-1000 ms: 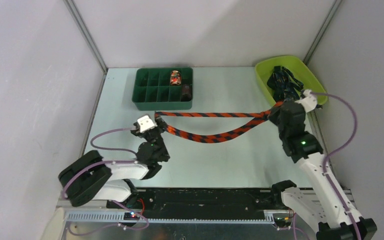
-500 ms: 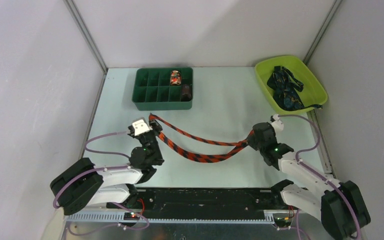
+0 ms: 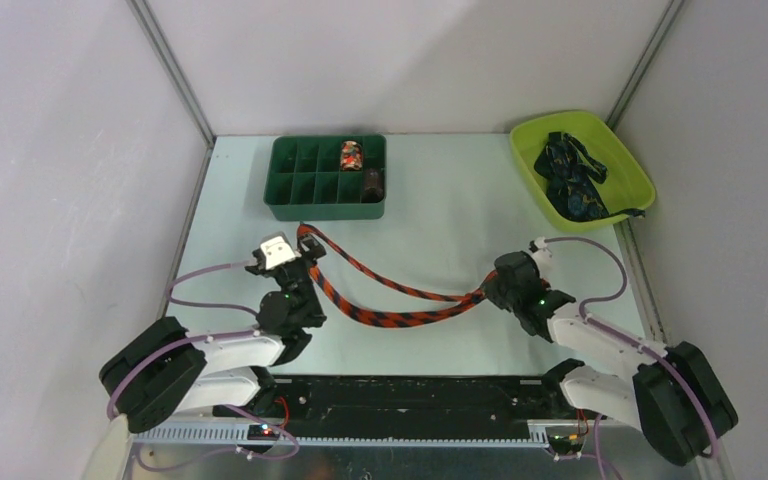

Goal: Roll the ties
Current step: Flatten out the tie at the center of the board.

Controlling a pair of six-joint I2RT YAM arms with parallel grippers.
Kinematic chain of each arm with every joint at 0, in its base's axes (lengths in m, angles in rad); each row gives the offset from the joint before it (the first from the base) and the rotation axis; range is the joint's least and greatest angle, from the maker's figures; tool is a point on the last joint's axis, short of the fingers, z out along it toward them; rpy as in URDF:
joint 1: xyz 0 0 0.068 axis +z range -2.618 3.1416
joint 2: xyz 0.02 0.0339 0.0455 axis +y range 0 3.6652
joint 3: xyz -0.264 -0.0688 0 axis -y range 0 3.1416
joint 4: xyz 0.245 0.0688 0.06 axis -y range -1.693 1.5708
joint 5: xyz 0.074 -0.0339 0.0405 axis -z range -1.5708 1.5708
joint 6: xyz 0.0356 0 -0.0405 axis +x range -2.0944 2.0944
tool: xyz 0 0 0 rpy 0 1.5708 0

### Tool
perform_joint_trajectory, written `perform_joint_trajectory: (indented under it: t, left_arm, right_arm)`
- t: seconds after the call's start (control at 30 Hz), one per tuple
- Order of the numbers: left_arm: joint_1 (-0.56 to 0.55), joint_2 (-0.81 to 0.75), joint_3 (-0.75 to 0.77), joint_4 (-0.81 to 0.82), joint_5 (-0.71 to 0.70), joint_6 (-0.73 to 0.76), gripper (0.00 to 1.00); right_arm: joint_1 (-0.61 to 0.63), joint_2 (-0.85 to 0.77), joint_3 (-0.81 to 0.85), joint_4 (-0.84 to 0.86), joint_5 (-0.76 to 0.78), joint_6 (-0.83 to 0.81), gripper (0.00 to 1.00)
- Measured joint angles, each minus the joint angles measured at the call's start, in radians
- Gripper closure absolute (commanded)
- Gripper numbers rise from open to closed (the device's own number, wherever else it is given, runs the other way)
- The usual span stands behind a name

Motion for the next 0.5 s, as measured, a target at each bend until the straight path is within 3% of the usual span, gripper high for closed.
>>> perform_joint_trajectory:
  t: [0.07, 0.27, 0.5]
  left_arm:
    - [0.007, 0.000, 0.003, -0.008, -0.001, -0.003, 0.01]
    - [0.046, -0.051, 0.003, -0.118, -0.002, -0.072, 0.00]
    - [0.200, -0.235, 0.003, -0.472, 0.109, -0.401, 0.00]
  right_arm:
    - [-0.037, -0.040, -0.001, -0.004, 0.005, -0.004, 1.00]
    - [-0.163, -0.197, -0.001, -0.036, 0.019, -0.034, 1.00]
    - [-0.191, -0.248, -0.011, -0.043, -0.001, -0.046, 1.00]
